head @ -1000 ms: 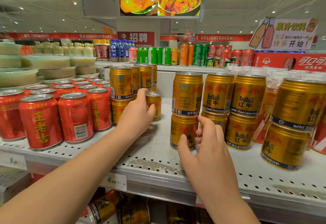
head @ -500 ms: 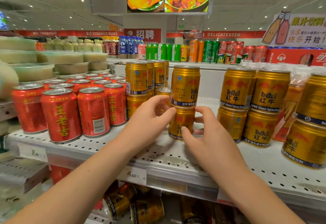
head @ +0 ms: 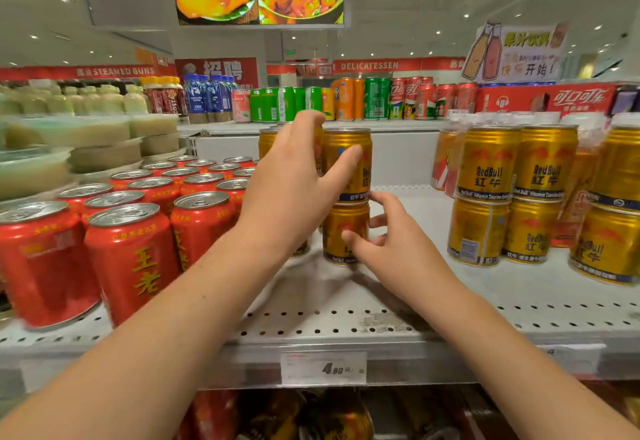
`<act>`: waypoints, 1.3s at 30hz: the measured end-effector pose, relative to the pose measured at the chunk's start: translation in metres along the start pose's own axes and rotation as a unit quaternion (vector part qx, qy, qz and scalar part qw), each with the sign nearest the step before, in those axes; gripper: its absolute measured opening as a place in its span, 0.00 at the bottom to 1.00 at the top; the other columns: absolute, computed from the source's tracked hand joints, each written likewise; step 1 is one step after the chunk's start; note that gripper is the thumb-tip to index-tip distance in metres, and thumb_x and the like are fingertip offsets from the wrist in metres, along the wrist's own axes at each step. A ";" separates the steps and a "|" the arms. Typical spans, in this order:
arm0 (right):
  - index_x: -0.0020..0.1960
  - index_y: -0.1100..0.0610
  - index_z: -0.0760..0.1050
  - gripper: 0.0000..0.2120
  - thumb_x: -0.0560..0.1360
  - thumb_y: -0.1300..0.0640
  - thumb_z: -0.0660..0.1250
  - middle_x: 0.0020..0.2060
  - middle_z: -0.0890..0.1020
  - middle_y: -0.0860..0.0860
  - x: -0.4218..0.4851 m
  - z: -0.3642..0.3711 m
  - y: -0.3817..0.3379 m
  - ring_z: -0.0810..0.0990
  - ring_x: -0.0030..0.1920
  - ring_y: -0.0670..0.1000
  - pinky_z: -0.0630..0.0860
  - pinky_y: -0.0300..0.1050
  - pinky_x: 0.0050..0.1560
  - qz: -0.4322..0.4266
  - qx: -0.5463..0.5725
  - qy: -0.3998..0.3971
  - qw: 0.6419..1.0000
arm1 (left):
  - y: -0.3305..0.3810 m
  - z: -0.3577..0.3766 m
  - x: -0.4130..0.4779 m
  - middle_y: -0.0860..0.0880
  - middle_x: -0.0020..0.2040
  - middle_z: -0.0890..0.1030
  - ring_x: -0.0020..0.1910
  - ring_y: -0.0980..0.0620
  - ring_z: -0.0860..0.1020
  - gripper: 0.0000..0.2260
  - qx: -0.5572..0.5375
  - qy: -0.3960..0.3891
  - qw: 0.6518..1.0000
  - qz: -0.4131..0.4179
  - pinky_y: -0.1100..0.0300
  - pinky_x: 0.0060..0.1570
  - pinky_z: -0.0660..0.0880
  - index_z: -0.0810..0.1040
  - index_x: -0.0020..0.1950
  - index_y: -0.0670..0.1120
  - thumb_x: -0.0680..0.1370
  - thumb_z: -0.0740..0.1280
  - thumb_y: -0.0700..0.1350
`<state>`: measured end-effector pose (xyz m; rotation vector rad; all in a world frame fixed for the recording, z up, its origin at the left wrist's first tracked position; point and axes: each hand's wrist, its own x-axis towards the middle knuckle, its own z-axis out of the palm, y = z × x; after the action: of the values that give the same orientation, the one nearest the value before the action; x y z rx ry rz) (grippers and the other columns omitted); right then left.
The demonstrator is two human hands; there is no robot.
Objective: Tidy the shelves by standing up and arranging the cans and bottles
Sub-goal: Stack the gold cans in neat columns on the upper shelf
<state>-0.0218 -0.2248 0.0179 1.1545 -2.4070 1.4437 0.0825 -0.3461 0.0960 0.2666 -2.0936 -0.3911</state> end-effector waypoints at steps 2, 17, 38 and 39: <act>0.72 0.36 0.58 0.35 0.72 0.37 0.72 0.59 0.73 0.46 0.001 0.011 -0.003 0.81 0.53 0.49 0.78 0.52 0.55 0.009 -0.005 0.007 1.000 | 0.001 -0.004 0.015 0.52 0.60 0.75 0.54 0.53 0.77 0.25 0.032 0.007 0.999 0.041 0.55 0.48 0.77 0.70 0.70 0.55 0.79 0.62 0.66; 0.61 0.38 0.69 0.28 0.66 0.36 0.75 0.44 0.78 0.38 0.026 0.011 -0.003 0.80 0.42 0.41 0.75 0.43 0.38 0.017 -0.016 -0.016 1.000 | -0.014 -0.008 0.040 0.52 0.64 0.76 0.57 0.55 0.74 0.14 0.056 -0.092 0.990 0.093 0.64 0.53 0.70 0.77 0.69 0.52 0.83 0.64 0.49; 0.70 0.49 0.69 0.27 0.74 0.47 0.74 0.53 0.78 0.37 0.030 0.017 0.008 0.80 0.54 0.41 0.76 0.42 0.58 0.010 0.084 -0.067 0.994 | -0.013 -0.013 0.038 0.58 0.55 0.80 0.35 0.57 0.82 0.11 -0.027 -0.080 0.996 -0.012 0.66 0.28 0.76 0.78 0.61 0.55 0.83 0.61 0.46; 0.72 0.50 0.69 0.28 0.75 0.48 0.74 0.56 0.79 0.39 0.029 0.017 0.007 0.80 0.56 0.41 0.76 0.43 0.60 0.013 0.090 -0.071 0.993 | -0.012 -0.012 0.038 0.58 0.56 0.80 0.37 0.57 0.82 0.10 -0.011 -0.077 0.997 0.001 0.64 0.33 0.78 0.78 0.61 0.55 0.83 0.61 0.49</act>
<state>-0.0421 -0.2523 0.0165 1.3107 -2.4331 1.6700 0.0737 -0.3725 0.1268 0.2263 -2.2378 -0.4457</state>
